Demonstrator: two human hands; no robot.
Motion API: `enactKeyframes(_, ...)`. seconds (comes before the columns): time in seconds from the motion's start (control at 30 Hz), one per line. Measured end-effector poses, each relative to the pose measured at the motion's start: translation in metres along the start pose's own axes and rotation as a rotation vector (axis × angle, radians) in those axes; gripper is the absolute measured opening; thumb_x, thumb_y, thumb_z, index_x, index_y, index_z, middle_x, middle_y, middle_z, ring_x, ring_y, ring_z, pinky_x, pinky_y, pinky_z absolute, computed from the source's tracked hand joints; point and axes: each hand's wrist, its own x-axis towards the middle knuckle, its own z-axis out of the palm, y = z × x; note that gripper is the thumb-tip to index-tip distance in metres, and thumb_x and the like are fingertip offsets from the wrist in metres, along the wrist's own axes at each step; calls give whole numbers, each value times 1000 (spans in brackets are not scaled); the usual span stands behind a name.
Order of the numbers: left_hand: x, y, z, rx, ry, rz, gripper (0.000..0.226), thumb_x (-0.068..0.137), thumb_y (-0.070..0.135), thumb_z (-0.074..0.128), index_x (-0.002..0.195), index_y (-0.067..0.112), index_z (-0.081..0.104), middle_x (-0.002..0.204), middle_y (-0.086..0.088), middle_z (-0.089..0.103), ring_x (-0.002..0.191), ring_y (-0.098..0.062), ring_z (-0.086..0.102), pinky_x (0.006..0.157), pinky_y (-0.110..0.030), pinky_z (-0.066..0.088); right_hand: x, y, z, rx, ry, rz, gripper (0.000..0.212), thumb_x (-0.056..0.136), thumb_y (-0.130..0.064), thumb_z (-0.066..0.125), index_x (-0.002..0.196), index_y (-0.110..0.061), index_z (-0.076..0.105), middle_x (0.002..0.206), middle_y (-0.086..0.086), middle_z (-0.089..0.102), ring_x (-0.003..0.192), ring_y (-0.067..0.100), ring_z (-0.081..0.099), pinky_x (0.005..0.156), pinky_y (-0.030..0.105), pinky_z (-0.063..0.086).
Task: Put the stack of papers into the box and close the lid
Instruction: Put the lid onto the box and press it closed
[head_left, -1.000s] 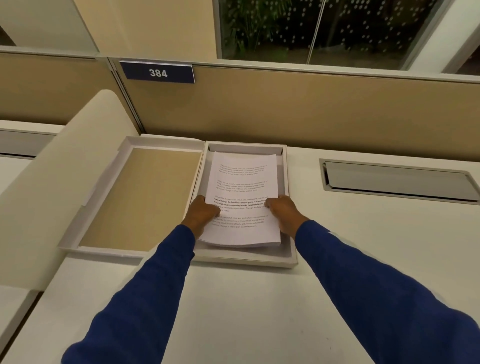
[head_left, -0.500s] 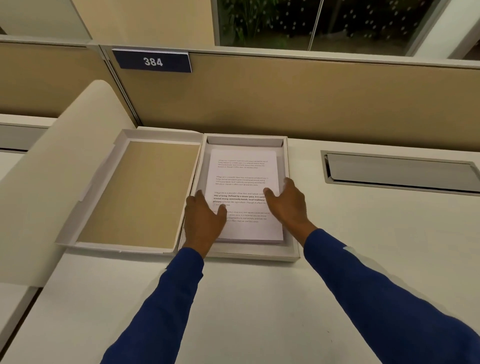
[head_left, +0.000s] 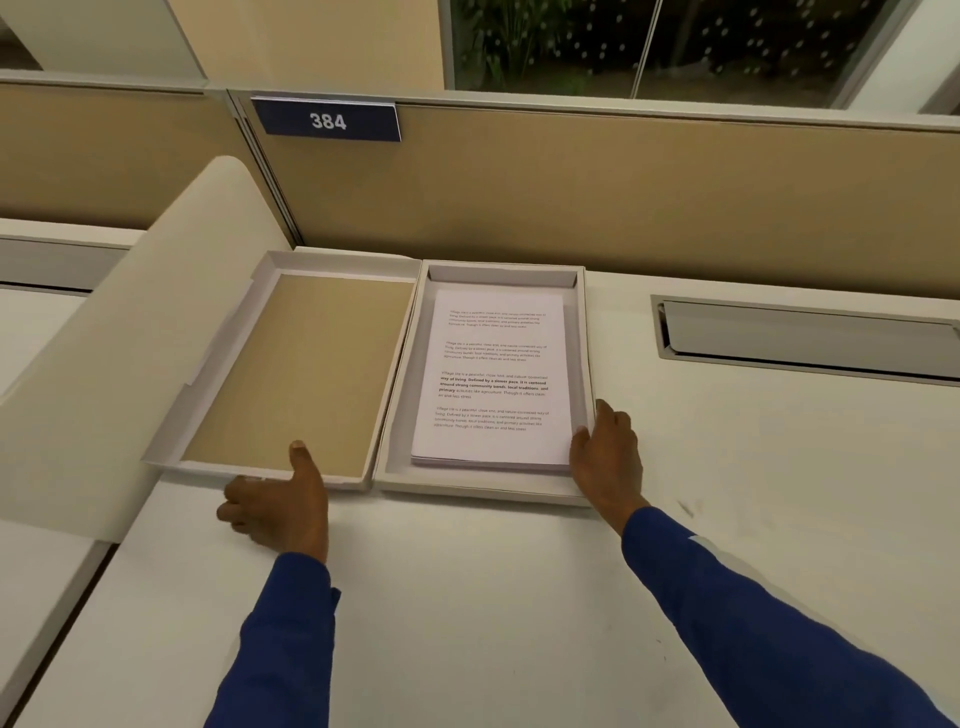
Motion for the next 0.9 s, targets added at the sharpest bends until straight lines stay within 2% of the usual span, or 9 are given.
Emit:
enactKeyframes(0.1, -3, 4, 0, -65, -70, -74, 63, 85, 26, 65, 139, 3, 43, 142, -23, 42, 124, -44, 51, 101, -54, 49, 0, 1, 2, -21, 12, -22, 48, 104, -21, 49, 148, -10, 38, 138, 15, 51, 123, 32, 54, 95, 42, 51)
enactKeyframes(0.2, -9, 8, -2, -208, -84, -29, 59, 88, 12, 56, 144, 10, 41, 140, -20, 47, 119, -41, 56, 97, -49, 52, 0, 3, 3, -25, 14, -38, 47, 104, -21, 49, 148, -9, 38, 136, 15, 52, 123, 31, 54, 95, 42, 51)
enactKeyframes(0.33, -25, 14, -9, -518, -92, 134, 69, 91, 6, 56, 153, 27, 33, 133, -5, 60, 107, -24, 66, 94, -35, 56, -1, 4, 4, -12, 14, -35, 48, 104, -21, 48, 149, -9, 38, 137, 15, 52, 123, 31, 54, 97, 41, 50)
enactKeyframes(0.43, -42, 23, -14, -626, -100, 274, 75, 93, 10, 67, 153, 31, 29, 140, -5, 54, 114, -25, 65, 93, -35, 58, -4, 4, 6, 24, 19, -29, 48, 104, -19, 48, 150, -9, 38, 138, 15, 52, 123, 32, 54, 99, 42, 50)
enactKeyframes(0.53, -58, 30, -18, -611, -124, 416, 82, 93, 11, 71, 157, 32, 24, 146, -1, 49, 119, -24, 62, 90, -36, 58, -9, 5, 8, 56, 24, -17, 49, 104, -19, 49, 151, -9, 38, 140, 15, 52, 124, 32, 54, 100, 42, 50)
enactKeyframes(0.63, -68, 38, -22, -534, -146, 565, 85, 93, 8, 70, 160, 28, 21, 151, 0, 46, 123, -20, 59, 95, -40, 58, -16, 6, 10, 75, 26, -12, 50, 104, -20, 50, 151, -9, 37, 140, 14, 52, 125, 32, 54, 102, 42, 50)
enactKeyframes(0.77, -73, 44, -25, -403, -165, 807, 77, 93, 0, 68, 158, 16, 30, 146, -11, 46, 127, -27, 56, 101, -52, 56, -21, 10, 13, 109, 44, -23, 49, 104, -19, 50, 150, -8, 39, 140, 14, 52, 124, 31, 55, 101, 41, 49)
enactKeyframes(0.9, -80, 43, -27, -256, -200, 1058, 70, 88, -8, 68, 150, 8, 39, 142, -13, 49, 131, -31, 53, 106, -51, 53, -26, 11, 12, 138, 37, -26, 49, 103, -19, 51, 150, -8, 40, 139, 15, 54, 123, 31, 55, 101, 38, 48)
